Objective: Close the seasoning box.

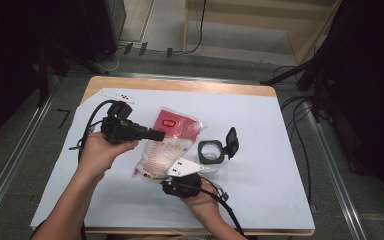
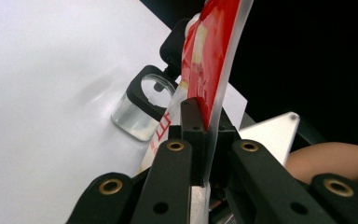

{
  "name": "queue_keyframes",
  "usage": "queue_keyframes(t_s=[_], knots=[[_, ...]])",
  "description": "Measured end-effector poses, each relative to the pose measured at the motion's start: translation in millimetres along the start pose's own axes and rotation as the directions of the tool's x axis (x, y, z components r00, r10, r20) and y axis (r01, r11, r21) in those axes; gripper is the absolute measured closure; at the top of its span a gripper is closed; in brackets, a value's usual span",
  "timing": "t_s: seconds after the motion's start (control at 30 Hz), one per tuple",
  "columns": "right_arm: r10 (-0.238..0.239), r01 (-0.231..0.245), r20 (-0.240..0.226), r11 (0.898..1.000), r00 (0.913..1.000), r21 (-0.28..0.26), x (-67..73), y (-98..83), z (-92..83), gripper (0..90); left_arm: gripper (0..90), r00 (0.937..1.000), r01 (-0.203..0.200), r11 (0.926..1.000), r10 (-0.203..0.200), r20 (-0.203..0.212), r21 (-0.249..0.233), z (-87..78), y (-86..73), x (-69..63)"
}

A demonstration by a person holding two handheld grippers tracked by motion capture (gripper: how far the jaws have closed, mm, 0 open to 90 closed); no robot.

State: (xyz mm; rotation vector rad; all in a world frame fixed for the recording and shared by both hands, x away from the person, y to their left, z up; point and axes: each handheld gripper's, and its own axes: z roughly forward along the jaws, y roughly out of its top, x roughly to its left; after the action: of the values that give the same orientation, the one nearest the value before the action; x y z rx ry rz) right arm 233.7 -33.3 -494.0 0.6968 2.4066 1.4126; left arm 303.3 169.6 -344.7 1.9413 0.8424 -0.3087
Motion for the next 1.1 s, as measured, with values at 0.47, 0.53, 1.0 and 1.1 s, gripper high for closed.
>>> queue_keyframes(t_s=[0.47, 0.53, 1.0, 1.1], knots=[[0.119, -0.116, -0.145, 0.993, 0.9822, 0.032, 6.6, 8.5, -4.7, 54.0, 85.7, 0.9871, -0.156, 0.9865, 0.154, -0.045, -0.049, 6.6, -4.1, -3.6], [0.137, -0.132, -0.153, 0.99, 0.9787, 0.041, 8.0, 8.9, -5.2, 54.0, 85.5, 0.9879, -0.152, 0.9869, 0.15, -0.04, -0.054, 9.4, -5.2, -2.7], [0.163, -0.156, -0.139, 0.986, 0.9768, 0.059, 16.6, 12.0, -4.6, 55.6, 84.6, 0.9934, -0.114, 0.9886, 0.112, -0.022, -0.099, 34.2, -13.2, -1.1], [0.168, -0.161, -0.146, 0.985, 0.9749, 0.058, 20.0, 13.1, -4.5, 56.6, 84.1, 0.9942, -0.108, 0.9896, 0.107, -0.013, -0.095, 35.9, -13.2, -1.1]])
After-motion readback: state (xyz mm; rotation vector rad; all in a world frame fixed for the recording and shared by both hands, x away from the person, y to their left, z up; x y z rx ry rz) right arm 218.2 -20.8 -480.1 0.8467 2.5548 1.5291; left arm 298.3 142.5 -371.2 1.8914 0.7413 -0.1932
